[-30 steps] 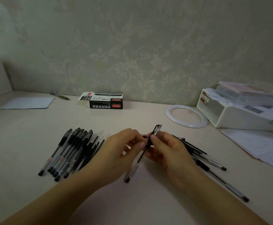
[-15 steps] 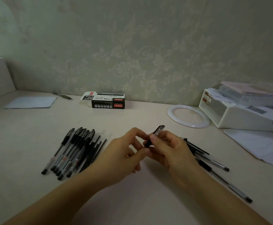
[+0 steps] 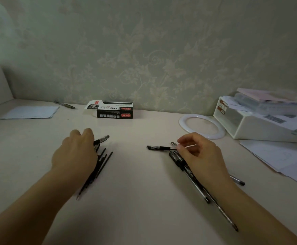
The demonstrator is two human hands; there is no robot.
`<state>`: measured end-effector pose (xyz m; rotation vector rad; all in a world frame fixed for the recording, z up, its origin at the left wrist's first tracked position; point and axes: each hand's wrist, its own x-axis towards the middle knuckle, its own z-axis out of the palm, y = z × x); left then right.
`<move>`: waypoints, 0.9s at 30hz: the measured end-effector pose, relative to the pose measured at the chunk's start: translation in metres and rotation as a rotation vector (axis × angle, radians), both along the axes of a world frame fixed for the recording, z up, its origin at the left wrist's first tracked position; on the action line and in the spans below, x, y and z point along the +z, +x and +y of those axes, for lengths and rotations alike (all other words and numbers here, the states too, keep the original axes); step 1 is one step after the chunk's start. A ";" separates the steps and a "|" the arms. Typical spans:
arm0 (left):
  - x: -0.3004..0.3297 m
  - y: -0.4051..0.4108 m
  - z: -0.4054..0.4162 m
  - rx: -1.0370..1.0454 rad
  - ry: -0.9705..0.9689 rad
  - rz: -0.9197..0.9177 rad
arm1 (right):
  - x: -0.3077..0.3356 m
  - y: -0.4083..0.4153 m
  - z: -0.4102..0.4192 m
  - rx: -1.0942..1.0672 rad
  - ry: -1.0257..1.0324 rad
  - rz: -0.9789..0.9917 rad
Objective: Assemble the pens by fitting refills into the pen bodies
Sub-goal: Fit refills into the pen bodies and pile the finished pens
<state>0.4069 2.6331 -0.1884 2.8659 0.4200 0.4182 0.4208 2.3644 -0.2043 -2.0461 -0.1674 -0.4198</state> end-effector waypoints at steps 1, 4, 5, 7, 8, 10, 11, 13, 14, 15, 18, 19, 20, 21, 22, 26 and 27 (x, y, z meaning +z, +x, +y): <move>0.000 -0.001 0.000 0.016 0.034 0.035 | -0.001 0.001 -0.003 -0.024 -0.056 -0.027; 0.001 -0.001 0.000 0.039 0.088 0.086 | -0.003 0.002 -0.008 -0.089 -0.264 -0.045; 0.001 -0.001 0.000 0.042 0.091 0.103 | -0.004 0.002 -0.009 -0.106 -0.344 -0.048; -0.001 -0.002 0.001 0.043 0.087 0.127 | -0.005 0.001 -0.009 -0.113 -0.465 -0.055; -0.002 -0.002 0.001 0.044 0.086 0.134 | -0.006 0.000 -0.008 -0.105 -0.503 -0.050; -0.002 -0.003 0.001 0.047 0.089 0.140 | -0.007 -0.002 -0.005 -0.088 -0.553 -0.033; -0.002 -0.003 0.000 0.050 0.086 0.139 | -0.007 -0.003 -0.003 -0.086 -0.573 -0.027; -0.001 -0.003 0.000 0.058 0.080 0.127 | -0.007 -0.004 -0.001 -0.104 -0.631 -0.020; -0.001 -0.002 -0.001 0.060 0.080 0.112 | -0.007 -0.004 -0.001 -0.116 -0.665 -0.013; 0.000 -0.002 -0.002 0.057 0.080 0.090 | -0.007 -0.004 0.000 -0.127 -0.691 -0.004; -0.002 -0.002 -0.009 -0.016 0.056 -0.032 | -0.007 -0.005 0.003 -0.143 -0.739 0.014; -0.004 -0.002 -0.013 -0.074 0.038 -0.094 | -0.007 -0.006 0.004 -0.143 -0.762 0.018; -0.007 -0.004 -0.018 -0.151 0.008 -0.155 | -0.008 -0.006 0.005 -0.140 -0.786 0.024; -0.009 -0.005 -0.025 -0.239 -0.035 -0.206 | -0.008 -0.005 0.006 -0.133 -0.802 0.030; -0.012 -0.007 -0.032 -0.331 -0.088 -0.237 | -0.007 -0.005 0.007 -0.123 -0.801 0.032; -0.024 -0.012 -0.059 -0.586 -0.418 -0.207 | -0.007 -0.004 0.007 -0.028 -0.496 0.042; -0.027 -0.012 -0.062 -0.610 -0.527 -0.193 | -0.007 -0.005 0.008 0.012 -0.363 0.065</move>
